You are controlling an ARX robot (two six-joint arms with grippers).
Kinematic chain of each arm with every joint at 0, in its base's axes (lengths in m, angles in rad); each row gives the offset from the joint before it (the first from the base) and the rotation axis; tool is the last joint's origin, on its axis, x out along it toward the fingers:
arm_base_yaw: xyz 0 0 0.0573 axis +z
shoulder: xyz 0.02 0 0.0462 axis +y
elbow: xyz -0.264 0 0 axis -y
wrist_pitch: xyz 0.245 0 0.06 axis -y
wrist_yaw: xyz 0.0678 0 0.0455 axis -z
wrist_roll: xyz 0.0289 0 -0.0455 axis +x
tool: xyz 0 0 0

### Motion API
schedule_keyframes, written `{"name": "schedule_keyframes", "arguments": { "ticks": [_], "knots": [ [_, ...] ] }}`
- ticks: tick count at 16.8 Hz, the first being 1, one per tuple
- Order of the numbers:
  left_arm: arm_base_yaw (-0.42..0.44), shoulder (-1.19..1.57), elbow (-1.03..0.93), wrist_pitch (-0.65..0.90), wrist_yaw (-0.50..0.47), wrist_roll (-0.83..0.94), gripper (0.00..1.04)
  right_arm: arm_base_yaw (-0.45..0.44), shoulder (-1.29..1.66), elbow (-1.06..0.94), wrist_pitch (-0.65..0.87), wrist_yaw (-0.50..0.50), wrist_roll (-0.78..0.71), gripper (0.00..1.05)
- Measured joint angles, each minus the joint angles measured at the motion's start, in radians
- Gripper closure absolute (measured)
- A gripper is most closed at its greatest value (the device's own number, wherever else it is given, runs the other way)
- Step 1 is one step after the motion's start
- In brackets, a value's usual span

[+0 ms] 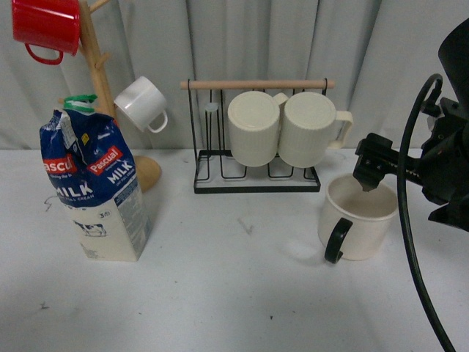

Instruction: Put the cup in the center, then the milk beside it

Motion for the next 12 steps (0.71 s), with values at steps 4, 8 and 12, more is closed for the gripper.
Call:
{"name": "schedule_keyframes", "arguments": {
  "ticks": [4,8,12],
  "knots": [
    [0.000,0.000,0.000,0.000,0.000,0.000,0.07,-0.002,0.029,-0.018,0.033,0.000,0.010,0.06],
    [0.000,0.000,0.000,0.000,0.000,0.000,0.07,-0.015,0.030,-0.042,0.050,0.005,0.010,0.21],
    [0.000,0.000,0.000,0.000,0.000,0.000,0.07,-0.028,0.040,-0.042,0.064,0.009,0.009,0.61]
  ]
}}
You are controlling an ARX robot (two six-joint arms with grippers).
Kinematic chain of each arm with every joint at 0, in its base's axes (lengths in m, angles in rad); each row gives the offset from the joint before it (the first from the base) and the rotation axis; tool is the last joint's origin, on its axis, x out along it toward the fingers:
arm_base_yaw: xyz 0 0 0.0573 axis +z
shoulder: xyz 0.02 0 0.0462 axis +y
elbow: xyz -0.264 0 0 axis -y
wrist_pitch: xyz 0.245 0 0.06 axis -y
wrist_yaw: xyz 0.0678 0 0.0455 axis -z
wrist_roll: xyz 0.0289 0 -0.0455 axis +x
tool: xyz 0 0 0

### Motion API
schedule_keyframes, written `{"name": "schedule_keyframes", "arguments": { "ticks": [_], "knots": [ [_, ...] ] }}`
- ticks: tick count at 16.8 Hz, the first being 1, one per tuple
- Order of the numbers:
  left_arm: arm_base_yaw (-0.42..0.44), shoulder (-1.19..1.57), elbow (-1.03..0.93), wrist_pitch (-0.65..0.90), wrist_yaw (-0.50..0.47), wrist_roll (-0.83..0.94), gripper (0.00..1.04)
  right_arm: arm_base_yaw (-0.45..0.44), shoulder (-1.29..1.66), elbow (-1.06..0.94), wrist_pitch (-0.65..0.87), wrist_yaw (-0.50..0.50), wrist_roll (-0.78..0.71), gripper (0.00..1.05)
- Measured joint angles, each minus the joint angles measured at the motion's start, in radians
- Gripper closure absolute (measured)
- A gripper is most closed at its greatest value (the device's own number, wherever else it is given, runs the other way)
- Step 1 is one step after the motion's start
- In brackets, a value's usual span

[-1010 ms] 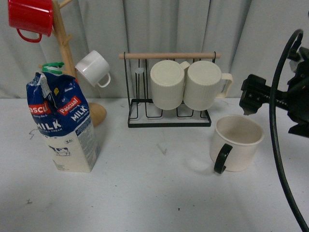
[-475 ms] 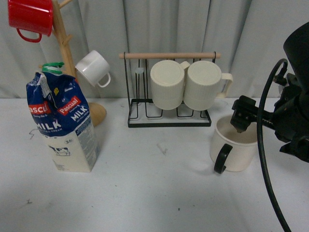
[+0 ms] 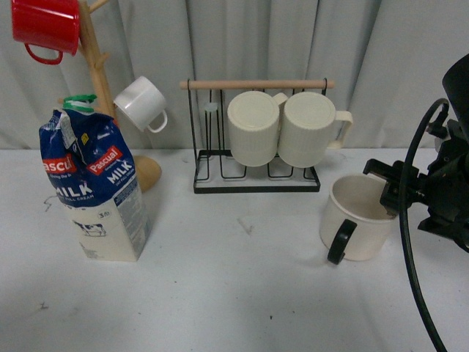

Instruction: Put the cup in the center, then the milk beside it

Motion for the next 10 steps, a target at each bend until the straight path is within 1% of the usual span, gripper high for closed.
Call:
{"name": "schedule_keyframes", "arguments": {
  "ticks": [1,4,5,8,9,10],
  "knots": [
    [0.000,0.000,0.000,0.000,0.000,0.000,0.07,0.000,0.002,0.000,0.000,0.001,-0.002,0.69],
    [0.000,0.000,0.000,0.000,0.000,0.000,0.07,0.000,0.007,0.004,0.002,0.002,-0.006,0.95],
    [0.000,0.000,0.000,0.000,0.000,0.000,0.07,-0.002,0.008,0.006,0.004,0.003,-0.010,1.01],
    [0.000,0.000,0.000,0.000,0.000,0.000,0.07,-0.005,0.000,0.007,0.021,0.002,-0.026,1.02],
    [0.000,0.000,0.000,0.000,0.000,0.000,0.07,0.004,-0.027,0.007,0.021,-0.010,-0.045,1.02],
    [0.000,0.000,0.000,0.000,0.000,0.000,0.07,0.036,-0.066,0.021,0.003,-0.027,-0.076,1.02]
  ]
}}
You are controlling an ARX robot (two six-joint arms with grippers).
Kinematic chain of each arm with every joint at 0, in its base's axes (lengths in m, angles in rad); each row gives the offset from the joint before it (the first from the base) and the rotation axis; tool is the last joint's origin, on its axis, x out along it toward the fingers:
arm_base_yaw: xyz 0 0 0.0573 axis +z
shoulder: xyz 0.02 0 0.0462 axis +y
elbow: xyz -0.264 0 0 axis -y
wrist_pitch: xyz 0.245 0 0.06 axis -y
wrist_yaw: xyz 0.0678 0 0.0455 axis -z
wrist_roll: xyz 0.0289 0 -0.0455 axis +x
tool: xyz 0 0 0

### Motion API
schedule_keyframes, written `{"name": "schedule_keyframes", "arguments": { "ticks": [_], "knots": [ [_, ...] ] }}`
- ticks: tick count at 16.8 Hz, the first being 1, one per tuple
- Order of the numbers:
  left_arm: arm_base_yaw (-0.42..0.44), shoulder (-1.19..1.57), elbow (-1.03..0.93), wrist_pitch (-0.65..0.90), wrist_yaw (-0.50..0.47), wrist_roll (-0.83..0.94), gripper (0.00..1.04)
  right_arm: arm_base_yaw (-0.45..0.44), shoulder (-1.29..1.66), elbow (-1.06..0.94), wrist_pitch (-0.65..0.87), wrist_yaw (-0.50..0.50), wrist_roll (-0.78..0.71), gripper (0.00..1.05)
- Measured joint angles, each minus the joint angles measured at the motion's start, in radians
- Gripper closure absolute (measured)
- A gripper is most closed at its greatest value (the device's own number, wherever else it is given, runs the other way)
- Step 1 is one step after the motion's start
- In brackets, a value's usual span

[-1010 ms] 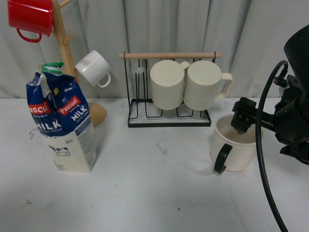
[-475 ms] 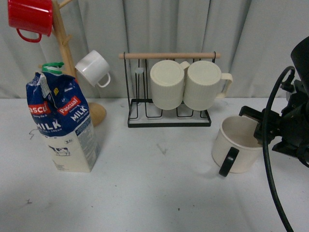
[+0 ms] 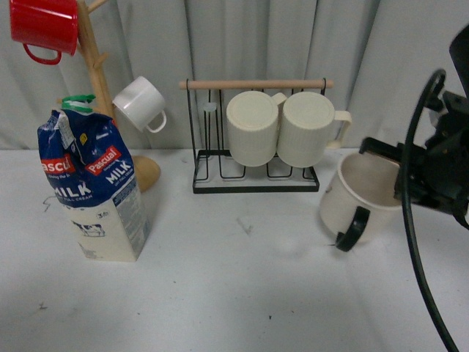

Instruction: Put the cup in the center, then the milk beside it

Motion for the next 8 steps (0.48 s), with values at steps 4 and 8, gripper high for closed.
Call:
{"name": "schedule_keyframes", "arguments": {
  "ticks": [4,8],
  "knots": [
    [0.000,0.000,0.000,0.000,0.000,0.000,0.07,0.146,-0.005,0.172,-0.124,-0.109,-0.189,1.02],
    [0.000,0.000,0.000,0.000,0.000,0.000,0.07,0.130,0.125,0.362,-0.289,-0.133,-0.438,1.02]
  ]
}}
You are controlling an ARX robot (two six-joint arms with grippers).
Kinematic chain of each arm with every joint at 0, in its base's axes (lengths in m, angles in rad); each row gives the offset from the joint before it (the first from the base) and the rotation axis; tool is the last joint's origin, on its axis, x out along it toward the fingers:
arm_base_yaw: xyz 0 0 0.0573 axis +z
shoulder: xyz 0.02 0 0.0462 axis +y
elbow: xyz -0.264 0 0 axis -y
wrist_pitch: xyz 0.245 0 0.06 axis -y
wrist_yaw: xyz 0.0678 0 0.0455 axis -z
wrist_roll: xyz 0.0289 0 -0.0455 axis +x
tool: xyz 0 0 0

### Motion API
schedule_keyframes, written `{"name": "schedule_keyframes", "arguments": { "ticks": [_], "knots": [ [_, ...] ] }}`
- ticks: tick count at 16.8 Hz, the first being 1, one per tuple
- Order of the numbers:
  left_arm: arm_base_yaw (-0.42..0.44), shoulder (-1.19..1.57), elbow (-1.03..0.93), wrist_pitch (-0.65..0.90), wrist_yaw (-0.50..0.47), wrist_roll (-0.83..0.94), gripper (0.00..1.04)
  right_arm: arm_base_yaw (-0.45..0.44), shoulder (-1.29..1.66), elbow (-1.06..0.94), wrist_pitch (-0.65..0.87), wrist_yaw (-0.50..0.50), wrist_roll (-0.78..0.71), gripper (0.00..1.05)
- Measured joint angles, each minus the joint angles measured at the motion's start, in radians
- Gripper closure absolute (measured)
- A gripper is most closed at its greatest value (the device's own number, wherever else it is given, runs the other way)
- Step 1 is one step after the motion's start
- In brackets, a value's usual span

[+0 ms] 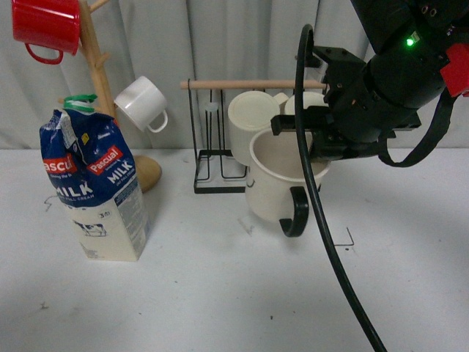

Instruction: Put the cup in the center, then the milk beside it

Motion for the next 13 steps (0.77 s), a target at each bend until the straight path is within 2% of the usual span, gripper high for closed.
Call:
{"name": "schedule_keyframes", "arguments": {
  "ticks": [2,5,13],
  "knots": [
    [0.000,0.000,0.000,0.000,0.000,0.000,0.07,-0.009,0.035,0.047,-0.051,0.008,-0.090,1.02],
    [0.000,0.000,0.000,0.000,0.000,0.000,0.07,-0.008,0.068,0.083,-0.067,0.004,-0.133,1.02],
    [0.000,0.000,0.000,0.000,0.000,0.000,0.07,0.047,0.111,0.050,-0.073,0.015,-0.095,1.02]
  ]
}}
